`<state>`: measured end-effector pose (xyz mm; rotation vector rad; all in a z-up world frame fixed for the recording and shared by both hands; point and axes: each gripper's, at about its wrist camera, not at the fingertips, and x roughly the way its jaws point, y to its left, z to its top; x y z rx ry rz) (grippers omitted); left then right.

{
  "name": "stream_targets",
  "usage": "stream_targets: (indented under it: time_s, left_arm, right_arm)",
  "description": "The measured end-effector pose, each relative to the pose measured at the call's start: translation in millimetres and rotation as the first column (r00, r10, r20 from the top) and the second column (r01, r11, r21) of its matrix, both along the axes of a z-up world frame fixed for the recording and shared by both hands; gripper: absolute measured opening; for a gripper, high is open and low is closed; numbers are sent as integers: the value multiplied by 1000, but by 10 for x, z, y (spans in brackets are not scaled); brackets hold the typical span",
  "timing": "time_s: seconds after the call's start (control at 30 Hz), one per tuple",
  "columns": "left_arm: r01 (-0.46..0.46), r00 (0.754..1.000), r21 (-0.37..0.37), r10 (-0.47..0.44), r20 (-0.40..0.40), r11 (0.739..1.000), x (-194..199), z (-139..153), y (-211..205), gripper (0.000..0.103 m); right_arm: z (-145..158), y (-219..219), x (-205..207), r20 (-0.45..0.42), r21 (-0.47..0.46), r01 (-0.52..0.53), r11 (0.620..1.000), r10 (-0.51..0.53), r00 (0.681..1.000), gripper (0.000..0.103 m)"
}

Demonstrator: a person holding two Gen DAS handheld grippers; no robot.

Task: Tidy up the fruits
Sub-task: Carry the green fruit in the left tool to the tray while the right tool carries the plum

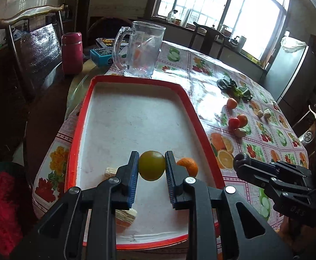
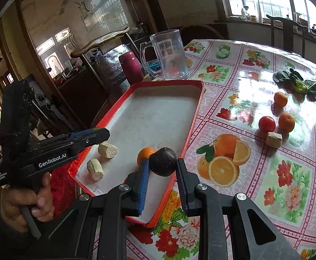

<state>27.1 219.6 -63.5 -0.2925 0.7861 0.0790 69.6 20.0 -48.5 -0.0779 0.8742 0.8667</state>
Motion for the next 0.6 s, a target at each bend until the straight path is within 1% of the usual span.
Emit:
stream_targets:
  time_s: [0.17, 0.43, 0.6]
  left_arm:
    - [-24, 1000, 5, 24, -12, 1000, 80, -25, 130, 21]
    - [-65, 996, 17, 66, -59, 998, 265, -126, 360, 21]
    - [-69, 992, 19, 71, -103, 997, 384, -236, 430, 21]
  right_arm:
    - [-43, 201, 132, -17, -6, -20, 1000, 20, 1000, 25]
    - [-166, 564, 358, -37, -36, -52, 998, 51, 998, 25]
    - [-277, 741, 452, -56, -66, -75, 995, 72, 996, 25]
